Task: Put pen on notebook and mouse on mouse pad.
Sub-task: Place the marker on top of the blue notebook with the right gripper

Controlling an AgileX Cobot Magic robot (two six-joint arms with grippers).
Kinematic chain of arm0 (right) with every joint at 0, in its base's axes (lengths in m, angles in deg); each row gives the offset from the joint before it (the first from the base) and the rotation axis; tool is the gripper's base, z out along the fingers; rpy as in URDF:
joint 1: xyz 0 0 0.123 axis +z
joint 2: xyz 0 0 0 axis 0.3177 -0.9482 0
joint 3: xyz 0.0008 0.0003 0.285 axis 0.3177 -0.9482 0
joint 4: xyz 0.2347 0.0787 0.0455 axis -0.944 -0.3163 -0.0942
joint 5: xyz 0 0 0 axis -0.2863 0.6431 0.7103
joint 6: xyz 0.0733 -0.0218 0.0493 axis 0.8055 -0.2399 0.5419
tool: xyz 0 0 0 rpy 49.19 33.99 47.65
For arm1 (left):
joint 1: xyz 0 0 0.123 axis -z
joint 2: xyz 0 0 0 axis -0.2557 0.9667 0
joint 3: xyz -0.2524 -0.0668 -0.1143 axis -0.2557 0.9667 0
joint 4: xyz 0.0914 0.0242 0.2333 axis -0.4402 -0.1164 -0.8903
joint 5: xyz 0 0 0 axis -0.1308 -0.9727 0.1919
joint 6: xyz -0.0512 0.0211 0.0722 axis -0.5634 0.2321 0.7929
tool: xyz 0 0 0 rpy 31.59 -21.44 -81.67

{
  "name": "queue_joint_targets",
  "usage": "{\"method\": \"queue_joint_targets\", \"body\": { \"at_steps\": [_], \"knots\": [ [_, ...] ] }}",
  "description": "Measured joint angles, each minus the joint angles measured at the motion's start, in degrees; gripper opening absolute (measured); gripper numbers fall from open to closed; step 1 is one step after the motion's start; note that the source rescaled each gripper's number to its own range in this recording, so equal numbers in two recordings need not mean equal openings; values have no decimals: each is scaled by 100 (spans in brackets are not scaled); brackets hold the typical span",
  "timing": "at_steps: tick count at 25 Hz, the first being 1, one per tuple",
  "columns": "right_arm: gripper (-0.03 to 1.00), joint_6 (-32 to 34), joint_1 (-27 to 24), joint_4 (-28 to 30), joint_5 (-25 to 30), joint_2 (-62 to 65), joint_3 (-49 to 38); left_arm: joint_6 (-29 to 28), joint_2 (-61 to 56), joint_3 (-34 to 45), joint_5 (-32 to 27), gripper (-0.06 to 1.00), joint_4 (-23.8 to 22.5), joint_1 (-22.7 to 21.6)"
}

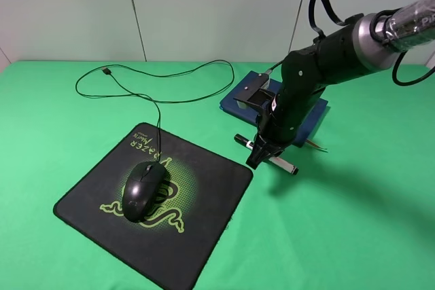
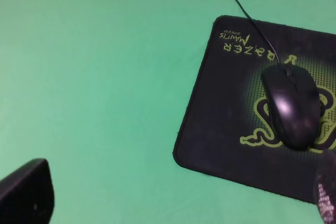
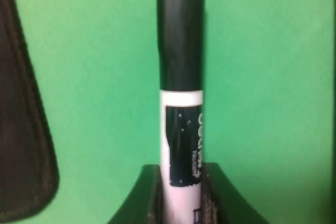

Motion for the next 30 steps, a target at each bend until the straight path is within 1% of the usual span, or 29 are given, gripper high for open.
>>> {"method": "queue_joint_targets", "body": {
  "at_steps": [4,7,13,16,21,25,30],
  "knots": [
    [0,46,0,0,681,51,366,0,0,0,0,100,0,0],
    [0,58,0,0,1031,215,698,0,0,0,0,100,0,0],
    [0,165,0,31,1990,328,1513,0,0,0,0,100,0,0],
    [0,171,-47,0,2116,323,1845,0,0,0,0,100,0,0],
    [0,129,-420,0,2418,-51,2533,0,0,0,0,100,0,0],
    [0,-12,-596,31,2437,-475,3008,0,0,0,0,100,0,0],
    [0,-96,-683,0,2425,-1001,3475,0,0,0,0,100,0,0]
  ]
}}
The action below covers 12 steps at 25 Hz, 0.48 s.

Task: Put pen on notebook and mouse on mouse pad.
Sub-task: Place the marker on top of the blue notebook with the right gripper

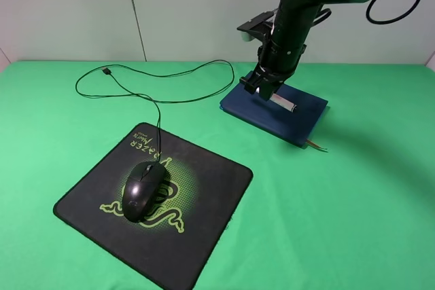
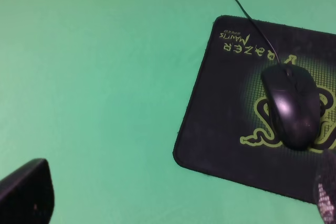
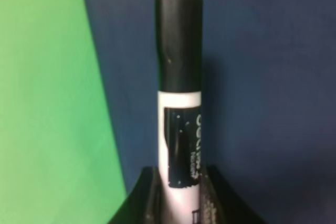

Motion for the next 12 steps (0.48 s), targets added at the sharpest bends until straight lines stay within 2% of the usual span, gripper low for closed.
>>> {"method": "queue_joint_targets", "body": {
  "at_steps": [12],
  "knots": [
    [0,-250,-229,76,-268,-502,147,0,0,0,0,100,0,0]
  ]
}}
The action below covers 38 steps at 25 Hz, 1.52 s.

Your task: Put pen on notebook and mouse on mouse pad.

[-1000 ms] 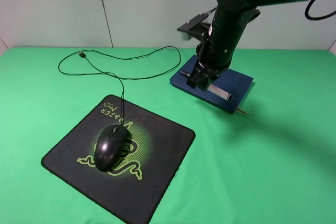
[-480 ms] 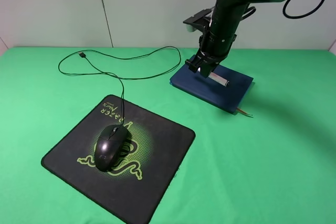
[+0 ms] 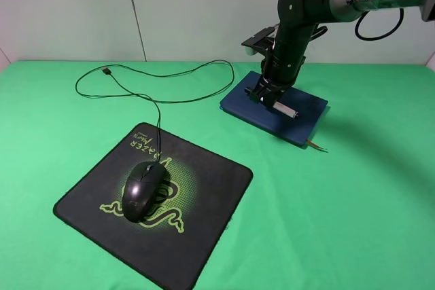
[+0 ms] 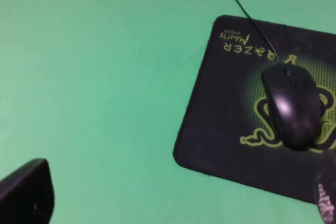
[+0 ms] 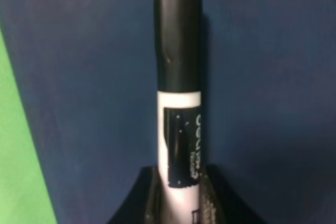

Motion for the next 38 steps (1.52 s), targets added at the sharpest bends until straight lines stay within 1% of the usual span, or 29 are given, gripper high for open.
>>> {"method": "queue_joint_targets", "body": {
  "at_steps": [11,12,13,14,15,16,17,18,19,23,38],
  "knots": [
    [0,-25,0,40,-169,0,0,0,0,0,0,100,0,0],
    [4,-25,0,75,-169,0,0,0,0,0,0,100,0,0],
    [14,-25,0,96,-164,0,0,0,0,0,0,100,0,0],
    [37,17,0,103,-127,0,0,0,0,0,0,100,0,0],
    [62,97,0,103,-55,0,0,0,0,0,0,100,0,0],
    [78,174,0,103,12,0,0,0,0,0,0,100,0,0],
    [86,222,0,98,36,0,0,0,0,0,0,100,0,0],
    [92,241,0,98,57,0,0,0,0,0,0,100,0,0],
    [95,254,0,98,82,0,0,0,0,0,0,100,0,0],
    [100,254,0,98,81,0,0,0,0,0,0,100,0,0],
    [100,254,0,86,106,0,0,0,0,0,0,100,0,0]
  ]
}}
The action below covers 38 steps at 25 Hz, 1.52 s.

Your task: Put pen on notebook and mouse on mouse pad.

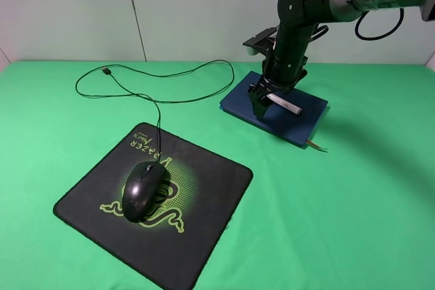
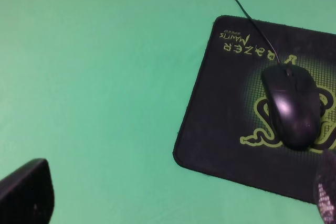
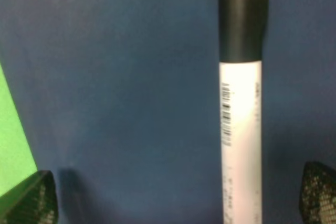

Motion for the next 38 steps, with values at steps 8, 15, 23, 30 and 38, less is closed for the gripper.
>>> {"method": "queue_joint_targets", "body": {
  "at_steps": [8,15,23,30,38],
  "knots": [
    [100,0,0,0,194,492,0,0,0,0,0,100,0,0],
    [100,0,0,13,791,1102,17,0,0,0,0,100,0,0],
    [100,151,0,17,1406,1795,17,0,0,0,0,100,0,0],
    [100,935,0,17,1452,2383,17,0,0,0,0,100,0,0],
    [100,1461,0,17,1465,3324,17,0,0,0,0,100,0,0]
  ]
}}
